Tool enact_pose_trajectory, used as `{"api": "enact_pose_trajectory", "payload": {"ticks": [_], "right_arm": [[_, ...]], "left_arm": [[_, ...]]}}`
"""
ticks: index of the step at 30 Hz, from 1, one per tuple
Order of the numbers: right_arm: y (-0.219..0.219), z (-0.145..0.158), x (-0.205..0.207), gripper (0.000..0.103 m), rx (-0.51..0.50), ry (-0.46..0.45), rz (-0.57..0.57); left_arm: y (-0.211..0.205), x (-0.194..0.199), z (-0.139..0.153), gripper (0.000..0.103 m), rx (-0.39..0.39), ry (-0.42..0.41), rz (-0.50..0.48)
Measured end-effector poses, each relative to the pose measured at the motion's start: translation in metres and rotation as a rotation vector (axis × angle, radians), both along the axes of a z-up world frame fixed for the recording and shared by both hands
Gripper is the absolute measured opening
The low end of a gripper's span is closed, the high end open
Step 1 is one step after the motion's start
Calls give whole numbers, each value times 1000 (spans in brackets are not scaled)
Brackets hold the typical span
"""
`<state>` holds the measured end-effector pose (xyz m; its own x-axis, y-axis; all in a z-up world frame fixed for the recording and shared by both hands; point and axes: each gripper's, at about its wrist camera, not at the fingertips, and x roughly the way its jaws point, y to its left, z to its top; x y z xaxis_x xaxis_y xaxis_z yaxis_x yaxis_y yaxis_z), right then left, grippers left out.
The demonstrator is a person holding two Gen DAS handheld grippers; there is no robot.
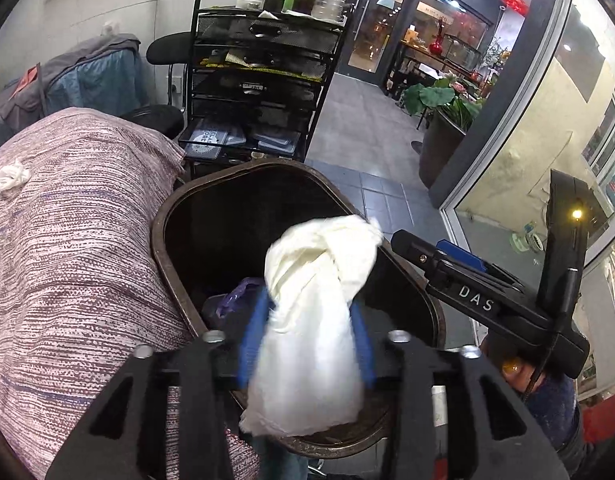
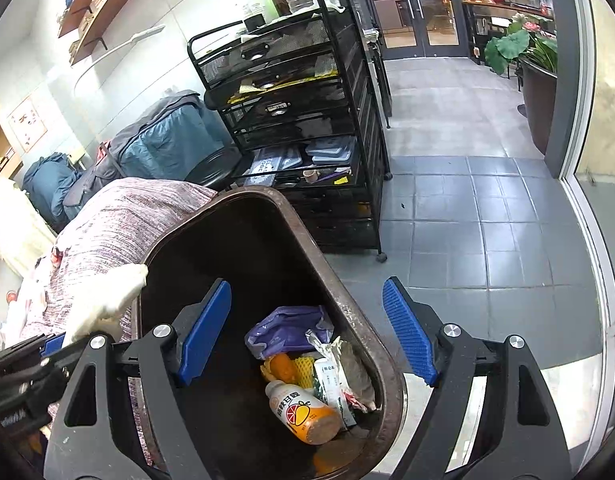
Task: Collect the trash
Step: 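Move the held white tissue over the bin and open the left gripper, then move both open tools back over the bed toward the remaining tissue and bag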
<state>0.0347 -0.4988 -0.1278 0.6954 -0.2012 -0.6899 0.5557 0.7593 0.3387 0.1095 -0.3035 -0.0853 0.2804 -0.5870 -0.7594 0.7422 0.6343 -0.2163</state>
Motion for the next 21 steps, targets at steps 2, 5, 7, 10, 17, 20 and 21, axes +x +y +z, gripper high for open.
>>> {"api": "enact_pose_trajectory", "payload": {"ticks": [2, 5, 7, 10, 17, 20, 21], "right_arm": [[0, 0, 0, 78, 1, 0, -3], [-1, -1, -1, 80, 0, -1, -9], [-2, 0, -2, 85, -1, -5, -18], [-2, 0, -1, 86, 1, -9, -21], [-1, 2, 1, 86, 8, -23, -18], [2, 5, 3, 87, 8, -29, -12], [3, 6, 4, 87, 11, -33, -5]], "left_arm": [[3, -2, 2, 73, -9, -20, 11], [4, -4, 4, 92, -17, -56, 8], [5, -7, 6, 95, -14, -69, 6], [9, -11, 11, 97, -28, -88, 3], [20, -17, 27, 97, -48, -154, 25], [26, -19, 35, 97, -54, -190, 41], [30, -20, 37, 97, -59, -198, 47]]}}
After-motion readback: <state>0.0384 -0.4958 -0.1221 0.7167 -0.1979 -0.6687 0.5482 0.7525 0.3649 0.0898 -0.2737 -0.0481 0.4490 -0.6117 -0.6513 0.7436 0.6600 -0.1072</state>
